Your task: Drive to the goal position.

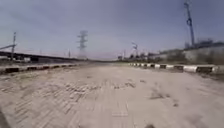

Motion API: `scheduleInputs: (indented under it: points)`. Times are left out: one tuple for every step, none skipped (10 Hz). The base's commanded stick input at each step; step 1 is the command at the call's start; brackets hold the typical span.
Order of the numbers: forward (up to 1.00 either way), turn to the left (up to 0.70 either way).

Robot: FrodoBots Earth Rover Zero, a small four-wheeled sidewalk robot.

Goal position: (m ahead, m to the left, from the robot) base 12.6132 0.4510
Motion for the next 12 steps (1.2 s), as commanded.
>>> scheduleInputs:
  points:
    - [1.0,0.0]
    - [1.0,0.0]
    - [1.0,0.0]
    - [1.0,0.0]
    - [1.0,0.0]
    - [1.0,0.0]
    - [1.0,0.0]
    - [1.0,0.0]
    - [1.0,0.0]
    - [1.0,0.0]
    - [1.0,0.0]
    - [1.0,0.0]
